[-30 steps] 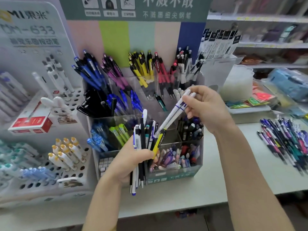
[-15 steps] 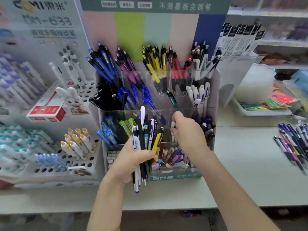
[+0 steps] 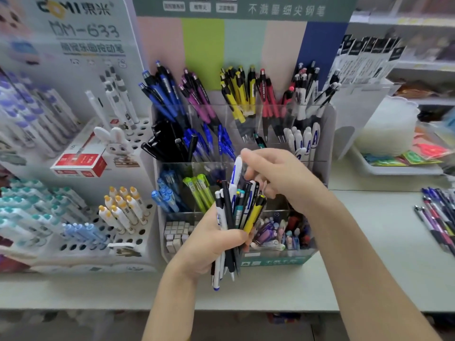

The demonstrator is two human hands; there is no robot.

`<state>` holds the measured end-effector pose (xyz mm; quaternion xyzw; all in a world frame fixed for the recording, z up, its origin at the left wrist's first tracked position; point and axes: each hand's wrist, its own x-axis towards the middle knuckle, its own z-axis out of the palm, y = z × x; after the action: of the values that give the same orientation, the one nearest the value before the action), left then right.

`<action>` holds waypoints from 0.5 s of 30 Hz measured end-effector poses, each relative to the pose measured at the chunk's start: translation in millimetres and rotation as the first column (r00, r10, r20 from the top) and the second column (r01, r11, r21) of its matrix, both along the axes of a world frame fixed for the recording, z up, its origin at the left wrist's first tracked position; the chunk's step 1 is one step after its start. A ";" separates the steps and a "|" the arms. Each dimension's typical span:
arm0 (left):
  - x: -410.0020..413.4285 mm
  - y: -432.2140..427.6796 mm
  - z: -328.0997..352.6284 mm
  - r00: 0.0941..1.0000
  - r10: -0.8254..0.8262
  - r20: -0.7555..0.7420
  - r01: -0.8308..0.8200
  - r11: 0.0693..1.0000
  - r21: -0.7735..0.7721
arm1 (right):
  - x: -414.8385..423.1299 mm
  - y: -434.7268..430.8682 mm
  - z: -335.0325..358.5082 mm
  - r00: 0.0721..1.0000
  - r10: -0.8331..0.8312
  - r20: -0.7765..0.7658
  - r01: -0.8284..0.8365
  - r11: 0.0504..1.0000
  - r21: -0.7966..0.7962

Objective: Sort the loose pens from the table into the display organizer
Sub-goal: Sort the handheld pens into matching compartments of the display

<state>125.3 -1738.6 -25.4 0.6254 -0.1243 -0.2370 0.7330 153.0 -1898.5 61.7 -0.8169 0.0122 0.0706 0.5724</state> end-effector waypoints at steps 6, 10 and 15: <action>1.2 -2.1 11.0 0.998 -0.052 0.022 0.053 0.998 -0.026 | 11.0 2.3 -5.0 0.994 0.070 0.078 -0.071 0.997 0.008; 6.0 -2.1 18.5 0.994 -0.111 0.006 0.111 0.993 -0.044 | 13.9 0.0 -4.3 0.990 -0.071 0.121 0.045 0.978 0.204; -0.2 0.6 11.0 0.992 -0.128 -0.020 0.128 0.992 -0.005 | 12.4 -18.3 23.1 0.872 -0.397 0.287 0.246 0.861 0.445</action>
<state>125.1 -1738.0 -14.4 0.6124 -0.1573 -0.2895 0.7186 165.4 -1916.8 84.7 -0.6690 0.0287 -0.1813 0.7203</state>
